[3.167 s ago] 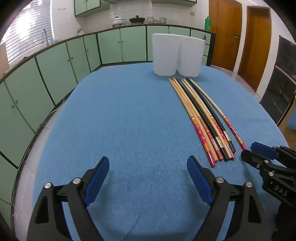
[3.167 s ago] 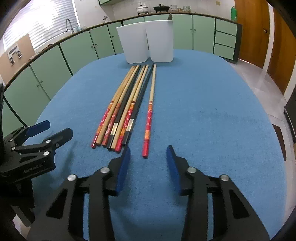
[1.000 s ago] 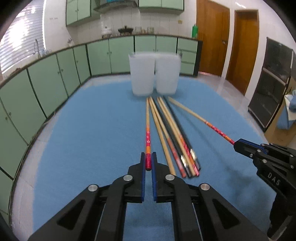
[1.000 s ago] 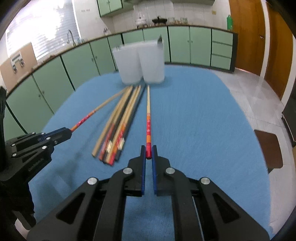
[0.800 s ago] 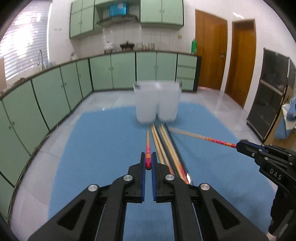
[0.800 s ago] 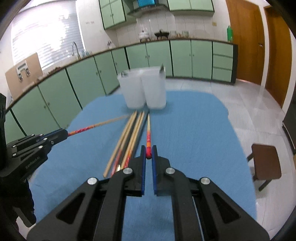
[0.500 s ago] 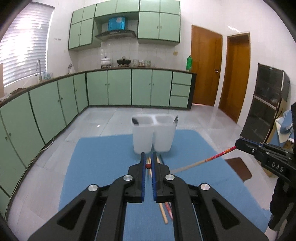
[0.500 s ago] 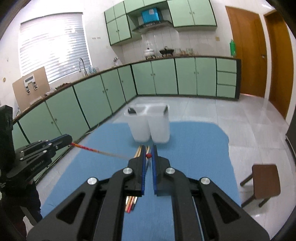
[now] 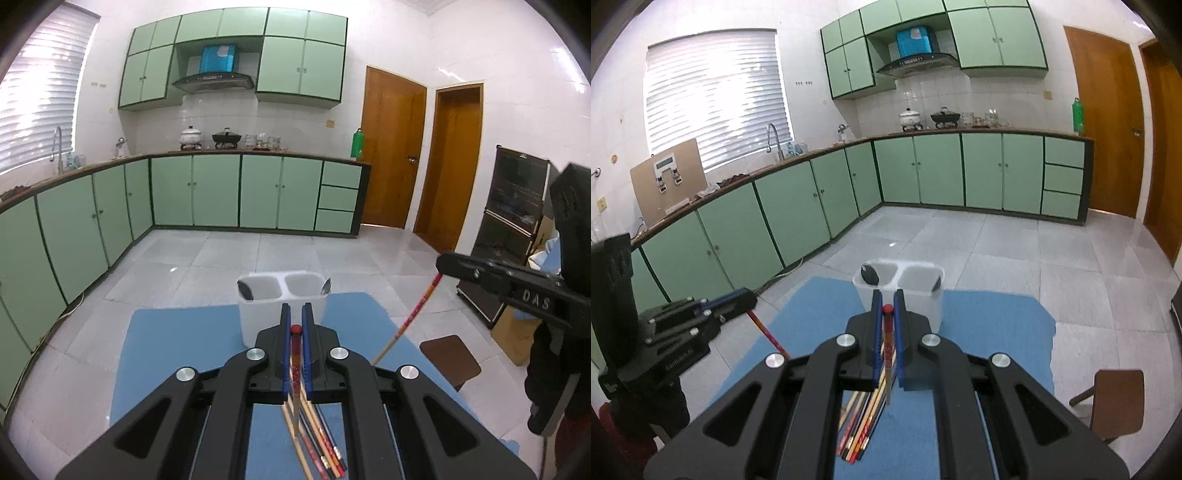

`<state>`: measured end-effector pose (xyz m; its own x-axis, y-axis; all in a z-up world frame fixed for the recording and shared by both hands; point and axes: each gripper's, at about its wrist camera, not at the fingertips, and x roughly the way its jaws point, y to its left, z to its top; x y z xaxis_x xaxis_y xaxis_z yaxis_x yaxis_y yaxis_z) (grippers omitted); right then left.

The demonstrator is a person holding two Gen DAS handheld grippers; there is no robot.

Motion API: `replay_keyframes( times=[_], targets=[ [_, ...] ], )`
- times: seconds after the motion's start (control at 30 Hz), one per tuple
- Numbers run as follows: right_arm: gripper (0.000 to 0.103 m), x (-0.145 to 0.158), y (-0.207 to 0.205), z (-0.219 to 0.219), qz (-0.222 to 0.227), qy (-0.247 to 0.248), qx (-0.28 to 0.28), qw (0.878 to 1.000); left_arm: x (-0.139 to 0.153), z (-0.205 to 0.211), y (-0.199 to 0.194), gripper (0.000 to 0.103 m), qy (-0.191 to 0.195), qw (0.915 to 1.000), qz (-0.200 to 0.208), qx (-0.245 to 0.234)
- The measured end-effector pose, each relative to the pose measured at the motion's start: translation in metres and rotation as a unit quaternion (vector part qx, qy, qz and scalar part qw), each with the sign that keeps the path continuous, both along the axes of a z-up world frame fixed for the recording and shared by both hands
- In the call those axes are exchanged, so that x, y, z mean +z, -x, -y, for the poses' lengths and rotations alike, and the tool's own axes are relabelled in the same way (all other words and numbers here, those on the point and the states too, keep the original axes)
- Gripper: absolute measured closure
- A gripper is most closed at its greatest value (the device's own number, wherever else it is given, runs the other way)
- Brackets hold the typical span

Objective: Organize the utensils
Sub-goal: 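Lift the red-patterned chopstick with the right gripper and drop it into the holder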

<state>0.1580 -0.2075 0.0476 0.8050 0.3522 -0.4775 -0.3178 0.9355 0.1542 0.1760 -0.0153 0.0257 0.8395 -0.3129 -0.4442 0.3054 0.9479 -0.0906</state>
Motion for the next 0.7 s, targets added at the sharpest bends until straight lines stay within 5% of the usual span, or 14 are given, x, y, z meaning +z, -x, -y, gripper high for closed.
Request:
replay_keyframes(
  times=[0.43,0.7],
  targets=[
    [0.098,0.076,-0.083,0.009,0.081,0.004,-0.033,0.996,0.084,0.014,-0.077,0.097,0.001,0.9942,0.106,0.016],
    [0.098,0.059,-0.144,0.011,0.08,0.008,-0.058,0.995,0.079,0.027,-0.139,0.097,-0.018,0.9894,0.136,0.048]
  ],
)
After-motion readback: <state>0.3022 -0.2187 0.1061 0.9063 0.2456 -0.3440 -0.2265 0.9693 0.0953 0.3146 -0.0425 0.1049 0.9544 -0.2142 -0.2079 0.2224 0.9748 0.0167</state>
